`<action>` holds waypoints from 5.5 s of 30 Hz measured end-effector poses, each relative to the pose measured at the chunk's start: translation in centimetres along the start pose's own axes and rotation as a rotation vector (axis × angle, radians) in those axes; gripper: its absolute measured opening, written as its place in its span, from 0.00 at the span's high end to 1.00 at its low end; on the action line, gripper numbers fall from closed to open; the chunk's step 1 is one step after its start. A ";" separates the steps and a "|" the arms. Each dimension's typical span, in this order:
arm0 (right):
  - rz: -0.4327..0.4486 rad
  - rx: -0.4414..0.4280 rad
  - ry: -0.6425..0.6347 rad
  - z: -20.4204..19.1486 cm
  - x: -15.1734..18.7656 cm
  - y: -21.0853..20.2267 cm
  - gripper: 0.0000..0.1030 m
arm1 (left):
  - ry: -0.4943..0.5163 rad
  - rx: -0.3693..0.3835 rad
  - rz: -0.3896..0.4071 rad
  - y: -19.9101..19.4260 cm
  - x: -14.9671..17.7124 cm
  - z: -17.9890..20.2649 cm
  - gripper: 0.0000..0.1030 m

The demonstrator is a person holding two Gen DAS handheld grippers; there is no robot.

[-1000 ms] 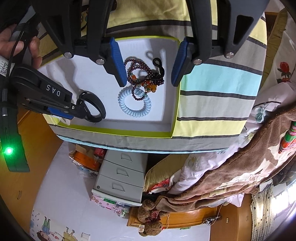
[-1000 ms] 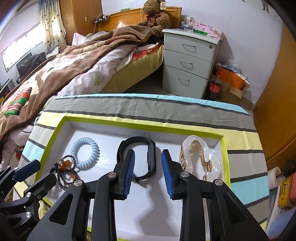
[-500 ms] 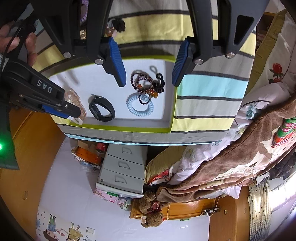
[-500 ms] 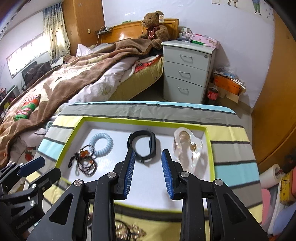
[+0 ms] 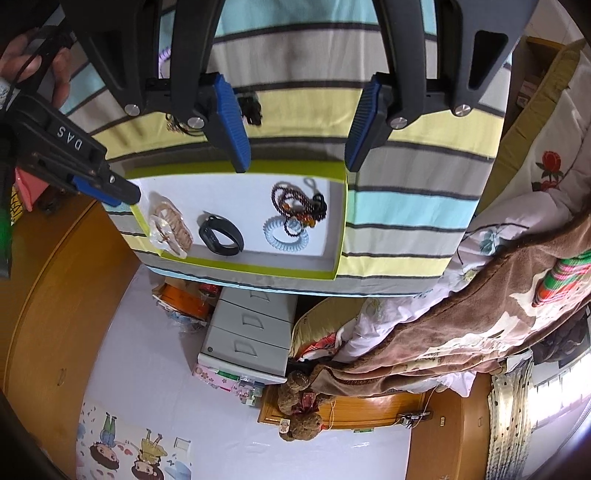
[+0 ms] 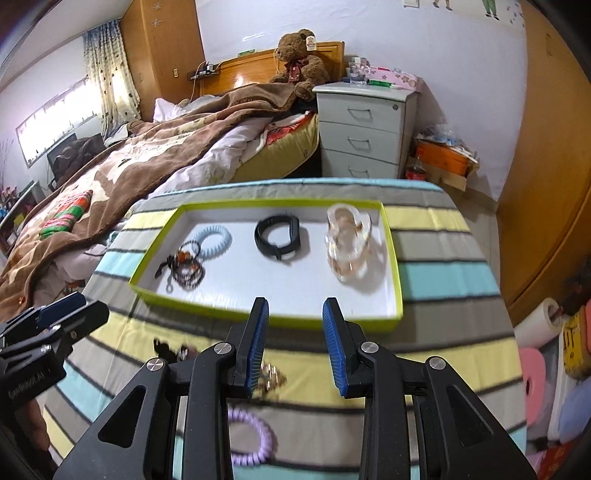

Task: Organize jewelry
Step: 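Move the right tool to the purple coil hair tie and close on it, then grasp the black bow hair clip with the left tool while the right tool holds the purple tie, then carry the black clip and purple hair tie over the green box with both tools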

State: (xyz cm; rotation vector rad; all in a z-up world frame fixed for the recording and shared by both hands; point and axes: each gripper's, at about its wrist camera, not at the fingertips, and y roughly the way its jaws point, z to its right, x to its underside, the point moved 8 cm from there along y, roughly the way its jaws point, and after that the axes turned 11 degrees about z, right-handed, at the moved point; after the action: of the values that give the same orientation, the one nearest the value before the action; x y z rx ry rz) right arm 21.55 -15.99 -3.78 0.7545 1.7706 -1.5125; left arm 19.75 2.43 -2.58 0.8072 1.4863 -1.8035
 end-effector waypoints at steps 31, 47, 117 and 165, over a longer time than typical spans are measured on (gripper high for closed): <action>-0.127 -0.069 -0.094 -2.2 9.6 -0.9 0.61 | -0.062 0.030 -0.053 -2.5 6.1 -2.8 0.42; -0.097 -0.028 -0.148 -2.4 9.9 -1.2 0.78 | -0.060 0.002 -0.071 -2.8 6.8 -3.2 0.42; 0.043 0.023 -0.007 4.4 6.2 -5.1 0.91 | 0.153 -0.018 -0.142 5.3 6.5 4.7 0.70; 0.151 0.019 -0.012 3.4 0.4 -6.6 0.91 | 0.084 0.169 -0.007 0.0 -0.9 4.1 0.85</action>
State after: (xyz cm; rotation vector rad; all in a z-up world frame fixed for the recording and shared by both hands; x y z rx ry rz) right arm 16.55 -20.36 -0.50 0.8670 1.6538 -1.4323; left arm 20.09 -1.56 -1.19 0.9718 1.4030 -1.9418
